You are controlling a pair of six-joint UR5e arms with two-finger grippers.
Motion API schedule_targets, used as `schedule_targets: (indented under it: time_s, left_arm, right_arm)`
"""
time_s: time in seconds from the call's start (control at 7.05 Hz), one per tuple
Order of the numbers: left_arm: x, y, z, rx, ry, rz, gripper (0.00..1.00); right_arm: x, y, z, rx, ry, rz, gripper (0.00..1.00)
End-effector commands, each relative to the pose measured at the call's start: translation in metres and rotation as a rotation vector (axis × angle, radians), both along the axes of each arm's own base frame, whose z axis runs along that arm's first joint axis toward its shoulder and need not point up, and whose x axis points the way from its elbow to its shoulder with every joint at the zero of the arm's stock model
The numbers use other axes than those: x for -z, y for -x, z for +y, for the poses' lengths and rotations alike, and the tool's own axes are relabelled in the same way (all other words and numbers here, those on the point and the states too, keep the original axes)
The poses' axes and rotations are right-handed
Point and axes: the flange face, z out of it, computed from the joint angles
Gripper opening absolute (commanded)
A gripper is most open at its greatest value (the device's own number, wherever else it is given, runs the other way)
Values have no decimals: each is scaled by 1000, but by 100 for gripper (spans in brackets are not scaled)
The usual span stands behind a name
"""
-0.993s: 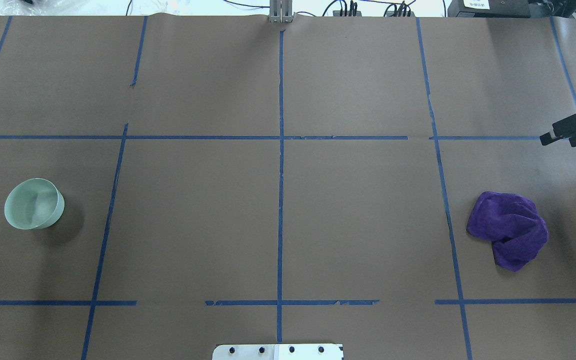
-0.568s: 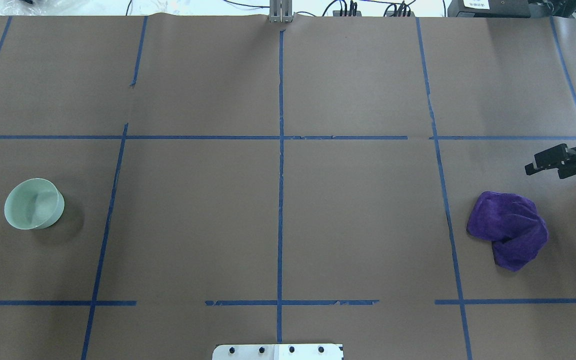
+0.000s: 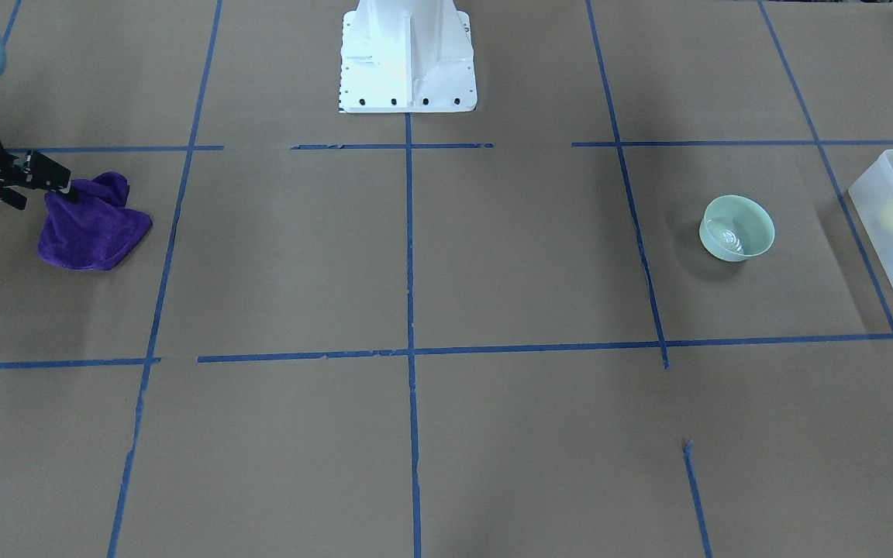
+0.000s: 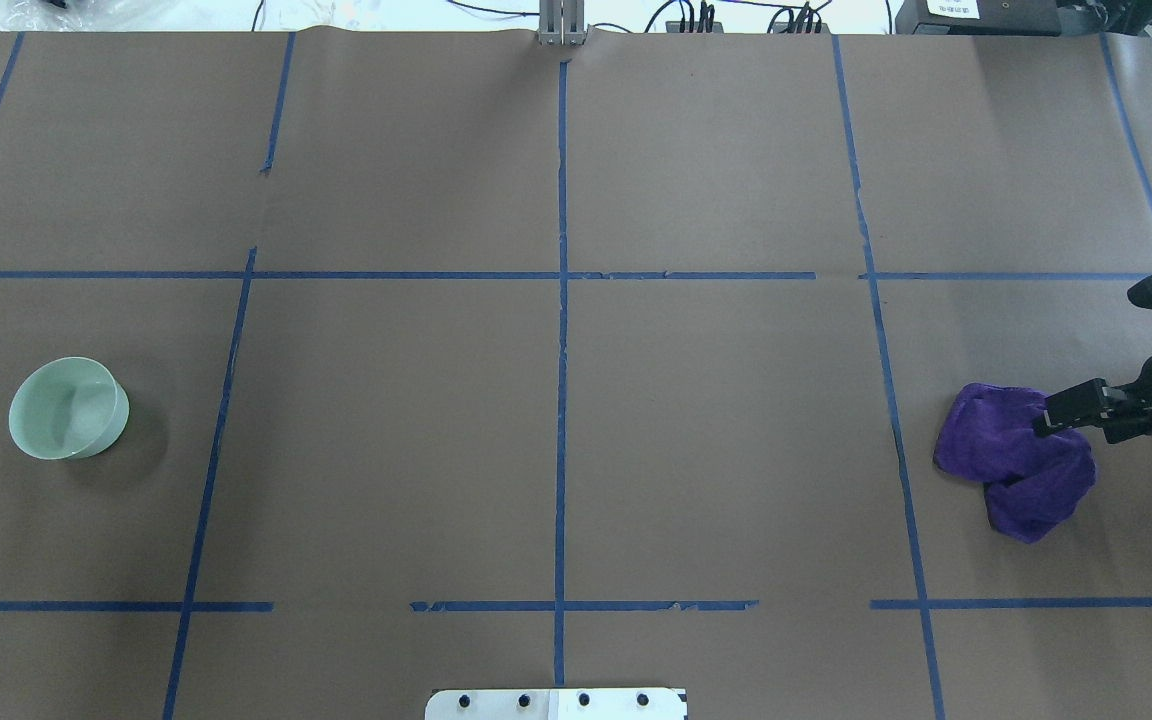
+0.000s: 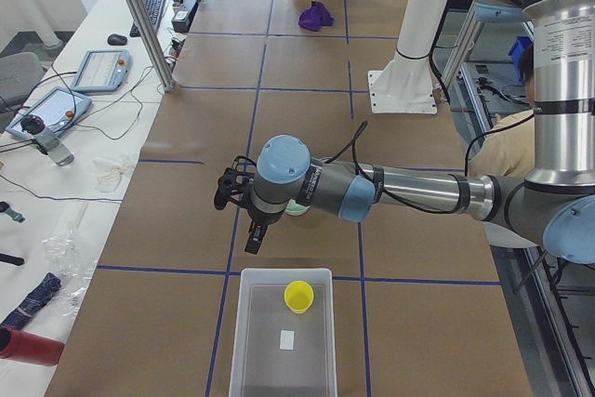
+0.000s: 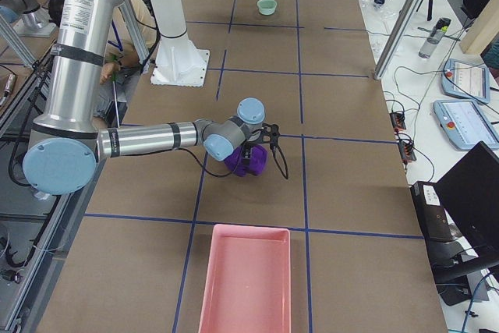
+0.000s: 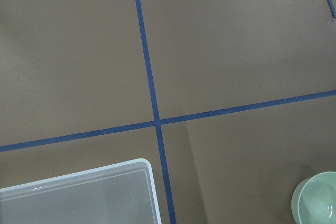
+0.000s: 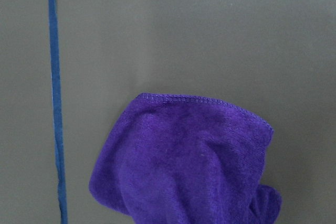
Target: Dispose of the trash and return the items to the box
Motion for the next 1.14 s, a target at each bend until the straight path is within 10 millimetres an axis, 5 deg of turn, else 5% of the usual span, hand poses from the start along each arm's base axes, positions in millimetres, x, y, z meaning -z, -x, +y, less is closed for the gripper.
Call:
schedule_targets:
  time_s: [0.0,0.14,0.43,0.57,0.71,0.99]
  left_arm:
    - [1,-12,-2,-24,1,2,100]
    - [6,-35,-7,-35,8,16,100]
    - [20,-113,-11,-44,76,89,100]
    - [25,-128,-10,-67,68,96,100]
    - [30,-141,-9,-93,-1,111,100]
    - [-9,-181,-5,-141,55,64,100]
  right_arm:
    - [-3,15,6,3,5,24,55]
    - [-7,15,7,3,24,31,1]
    - [-14,17,8,11,40,28,0]
    - [-4,18,8,15,33,11,0]
    - [22,-10,-4,-28,31,-45,0]
    - [61,-169,-31,-255,76,-269,0]
